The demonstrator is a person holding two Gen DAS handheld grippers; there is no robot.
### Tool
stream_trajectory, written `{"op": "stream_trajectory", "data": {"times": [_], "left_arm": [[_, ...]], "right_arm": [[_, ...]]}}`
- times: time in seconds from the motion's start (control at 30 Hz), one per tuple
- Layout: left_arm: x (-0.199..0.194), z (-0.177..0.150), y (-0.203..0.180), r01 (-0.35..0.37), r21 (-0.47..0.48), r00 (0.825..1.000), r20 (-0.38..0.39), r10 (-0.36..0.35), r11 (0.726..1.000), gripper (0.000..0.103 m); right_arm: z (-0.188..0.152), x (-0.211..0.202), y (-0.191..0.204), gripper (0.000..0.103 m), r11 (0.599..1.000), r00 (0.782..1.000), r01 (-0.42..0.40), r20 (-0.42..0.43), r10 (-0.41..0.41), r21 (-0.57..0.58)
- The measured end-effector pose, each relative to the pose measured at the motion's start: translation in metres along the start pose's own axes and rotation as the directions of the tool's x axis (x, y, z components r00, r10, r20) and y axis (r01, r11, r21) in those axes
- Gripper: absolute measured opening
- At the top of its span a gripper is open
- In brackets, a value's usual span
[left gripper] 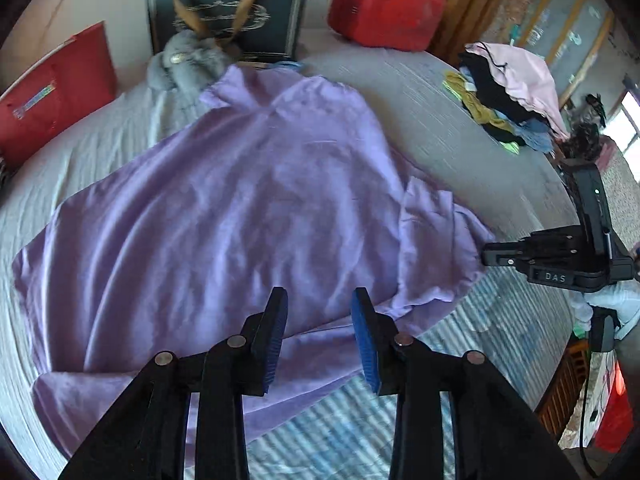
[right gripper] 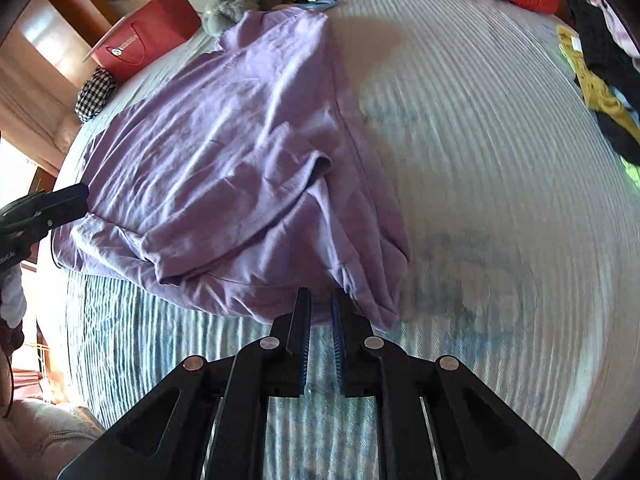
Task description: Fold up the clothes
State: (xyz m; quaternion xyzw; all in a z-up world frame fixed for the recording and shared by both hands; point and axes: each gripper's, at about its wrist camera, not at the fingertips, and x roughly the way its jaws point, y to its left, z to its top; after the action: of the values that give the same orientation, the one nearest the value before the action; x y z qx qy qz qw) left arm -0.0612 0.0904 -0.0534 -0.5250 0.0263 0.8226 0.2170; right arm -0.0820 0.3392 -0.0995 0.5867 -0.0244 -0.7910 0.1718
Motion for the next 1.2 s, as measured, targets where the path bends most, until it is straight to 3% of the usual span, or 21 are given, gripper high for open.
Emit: {"op": "stream_trajectory", "data": {"times": [0.13,0.3,0.37,0.4,0.5,0.63,0.73,0.87,0.97,1.03,1.07,1.1,1.2], "left_arm": [[0.031,0.012,-0.051,0.090,0.099,0.995,-0.043,-0.086,0.991,0.036],[0.066,0.010,-0.079,0.106,0.157,0.990,-0.105,-0.091,0.982,0.040],[0.078,0.009,-0.080,0.032,0.181,0.993,-0.114,-0.011,0.983,0.012],[0.077,0.011,-0.076,0.026,0.167,0.995,-0.101,-0.009,0.986,0.008],[0.061,0.027,-0.049,-0.013,0.056,0.999,-0.035,0.015,0.998,0.008],[0.031,0.045,0.014,-0.120,-0.113,0.992,0.035,0.125,0.986,0.019],[0.006,0.043,0.065,-0.191,-0.205,0.978,0.043,0.204,0.960,0.036],[-0.033,0.006,0.119,-0.282,-0.273,0.953,0.035,0.302,0.920,0.039],[-0.051,-0.035,0.155,-0.367,-0.336,0.925,-0.030,0.380,0.867,0.041],[-0.059,-0.062,0.175,-0.408,-0.379,0.908,-0.075,0.411,0.831,0.041],[-0.063,-0.076,0.183,-0.419,-0.403,0.904,-0.095,0.417,0.814,0.041],[-0.067,-0.089,0.189,-0.420,-0.424,0.903,-0.109,0.415,0.803,0.042],[-0.075,-0.123,0.202,-0.415,-0.476,0.906,-0.137,0.401,0.775,0.047]], "right_arm": [[-0.008,-0.006,-0.014,0.009,0.999,1.000,0.004,0.012,-0.005,0.047],[-0.013,-0.009,-0.021,0.009,0.998,1.000,-0.005,0.018,0.004,0.055],[-0.013,-0.011,-0.020,0.009,0.999,1.000,-0.003,0.024,0.002,0.048],[-0.013,-0.015,-0.020,0.009,0.999,0.999,-0.001,0.032,-0.001,0.044],[-0.009,-0.028,-0.020,0.010,0.999,0.998,0.004,0.062,-0.006,0.033],[0.009,-0.046,-0.018,0.012,1.000,0.993,-0.002,0.118,0.002,0.004],[0.028,-0.045,-0.006,0.019,0.999,0.992,-0.017,0.122,0.023,-0.048],[0.051,-0.029,0.020,0.020,0.991,0.992,-0.051,0.105,0.064,-0.124],[0.066,-0.018,0.036,0.020,0.985,0.991,-0.078,0.098,0.094,-0.154],[0.077,-0.010,0.044,0.033,0.982,0.992,-0.079,0.087,0.095,-0.170],[0.080,-0.006,0.046,0.049,0.981,0.993,-0.070,0.081,0.086,-0.180],[0.081,-0.002,0.048,0.055,0.981,0.995,-0.054,0.073,0.069,-0.184],[0.079,0.002,0.043,0.055,0.985,0.998,-0.030,0.053,0.040,-0.168]]}}
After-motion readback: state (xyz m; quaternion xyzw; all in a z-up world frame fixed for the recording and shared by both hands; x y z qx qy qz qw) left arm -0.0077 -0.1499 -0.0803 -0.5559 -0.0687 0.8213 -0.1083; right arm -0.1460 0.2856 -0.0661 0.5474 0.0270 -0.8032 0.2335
